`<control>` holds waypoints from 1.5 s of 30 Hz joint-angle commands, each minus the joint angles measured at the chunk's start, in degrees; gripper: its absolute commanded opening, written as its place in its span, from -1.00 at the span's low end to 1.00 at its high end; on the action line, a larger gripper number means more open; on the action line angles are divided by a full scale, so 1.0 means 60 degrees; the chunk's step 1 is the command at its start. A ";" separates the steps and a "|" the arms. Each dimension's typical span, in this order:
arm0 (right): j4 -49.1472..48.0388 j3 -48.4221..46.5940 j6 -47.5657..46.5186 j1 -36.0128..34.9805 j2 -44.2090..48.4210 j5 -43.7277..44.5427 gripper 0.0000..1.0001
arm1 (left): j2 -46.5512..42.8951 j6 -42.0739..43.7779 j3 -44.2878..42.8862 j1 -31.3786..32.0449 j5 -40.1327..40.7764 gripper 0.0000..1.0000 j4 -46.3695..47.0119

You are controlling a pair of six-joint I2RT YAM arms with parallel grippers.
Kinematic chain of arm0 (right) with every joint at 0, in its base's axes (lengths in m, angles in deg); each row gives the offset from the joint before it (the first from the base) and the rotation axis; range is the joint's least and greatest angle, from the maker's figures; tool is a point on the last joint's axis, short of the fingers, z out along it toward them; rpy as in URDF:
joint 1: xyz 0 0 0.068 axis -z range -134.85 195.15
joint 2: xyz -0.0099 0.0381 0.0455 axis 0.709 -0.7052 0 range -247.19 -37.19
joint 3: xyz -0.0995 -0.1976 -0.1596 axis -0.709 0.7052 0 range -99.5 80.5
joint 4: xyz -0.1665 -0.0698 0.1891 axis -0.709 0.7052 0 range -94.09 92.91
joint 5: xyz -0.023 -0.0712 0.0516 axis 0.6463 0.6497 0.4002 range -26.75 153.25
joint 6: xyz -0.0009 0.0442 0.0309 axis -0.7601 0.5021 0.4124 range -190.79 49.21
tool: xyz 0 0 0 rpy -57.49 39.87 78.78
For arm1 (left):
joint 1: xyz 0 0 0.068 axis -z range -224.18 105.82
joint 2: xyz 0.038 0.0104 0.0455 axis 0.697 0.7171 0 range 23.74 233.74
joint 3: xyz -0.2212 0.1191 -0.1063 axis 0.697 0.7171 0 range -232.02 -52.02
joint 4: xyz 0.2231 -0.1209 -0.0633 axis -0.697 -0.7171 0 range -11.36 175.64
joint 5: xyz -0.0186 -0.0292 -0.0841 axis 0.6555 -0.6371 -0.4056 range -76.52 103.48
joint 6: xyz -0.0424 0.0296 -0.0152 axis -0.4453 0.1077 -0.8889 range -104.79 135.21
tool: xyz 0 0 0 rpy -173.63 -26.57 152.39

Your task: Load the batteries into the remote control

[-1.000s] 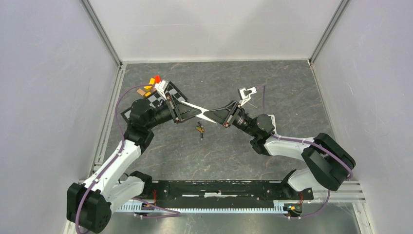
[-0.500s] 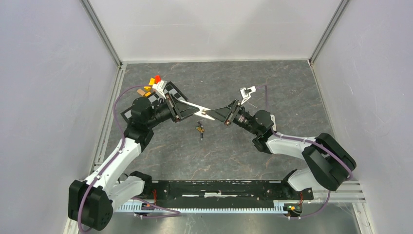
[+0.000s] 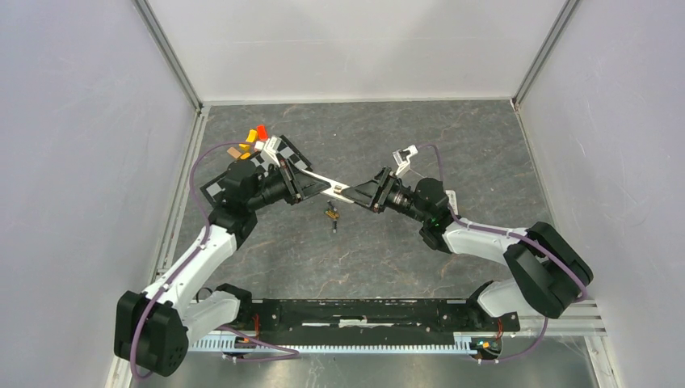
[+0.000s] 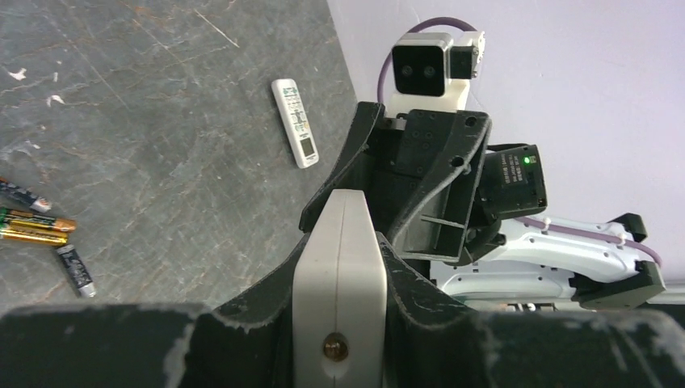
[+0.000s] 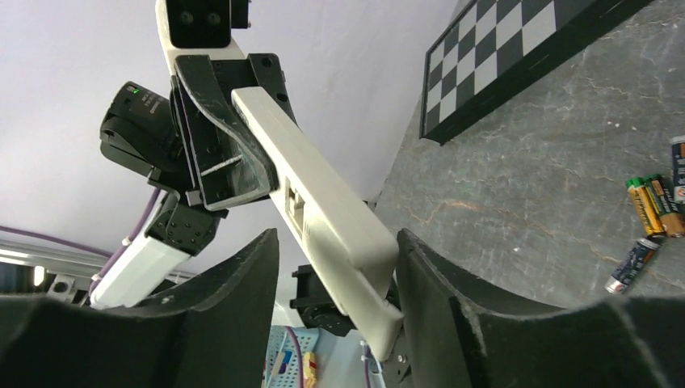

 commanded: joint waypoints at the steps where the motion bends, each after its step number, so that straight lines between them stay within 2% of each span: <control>1: 0.0097 -0.0097 0.0184 0.0099 0.0261 -0.0270 0.27 | 0.0072 0.0715 -0.0371 -0.0018 0.0426 -0.96 0.0084; 5: 0.0082 0.0061 0.0223 0.0176 0.0308 -0.0188 0.32 | 0.0145 0.0701 -0.0360 -0.0018 0.0426 -0.96 0.0070; 8: 0.0183 0.0098 0.0202 0.0197 0.0296 -0.0176 0.26 | 0.0185 0.0726 -0.0372 -0.0018 0.0495 -0.96 -0.0027; 11: 0.0433 0.0162 0.0058 0.0224 0.0383 -0.0127 0.10 | 0.0178 0.0826 -0.0424 -0.0018 0.0597 -0.96 -0.0238; 14: 0.0812 0.0187 -0.0085 0.0224 0.0528 -0.0009 -0.23 | 0.0150 0.0877 -0.0483 -0.0018 0.0697 -0.96 -0.0435; 19: 0.1591 -0.0080 -0.0581 0.0239 0.0778 0.0095 -0.40 | 0.0166 0.0914 -0.0540 -0.0018 0.0636 -0.96 -0.0521; 25: 0.2070 -0.0136 -0.0842 0.0249 0.0870 0.0048 -0.41 | 0.0137 0.1126 -0.0595 -0.0018 0.0818 -0.96 -0.0780; 29: 0.2232 -0.0305 -0.0947 0.0241 0.0756 -0.0152 -0.25 | 0.0168 0.1077 -0.0613 -0.0018 0.0785 -0.96 -0.0756; 40: 0.2358 -0.0361 -0.0933 0.0239 0.0743 -0.0373 -0.14 | 0.0328 0.0970 -0.0694 -0.0018 0.0758 -0.96 -0.0590; 42: 0.2361 -0.0346 -0.0909 0.0242 0.0735 -0.0373 -0.24 | 0.0358 0.0965 -0.0709 -0.0019 0.0776 -0.96 -0.0590; 45: 0.2263 -0.0319 -0.0832 0.0239 0.0708 -0.0340 -0.60 | 0.0381 0.0992 -0.0697 -0.0026 0.0792 -0.96 -0.0590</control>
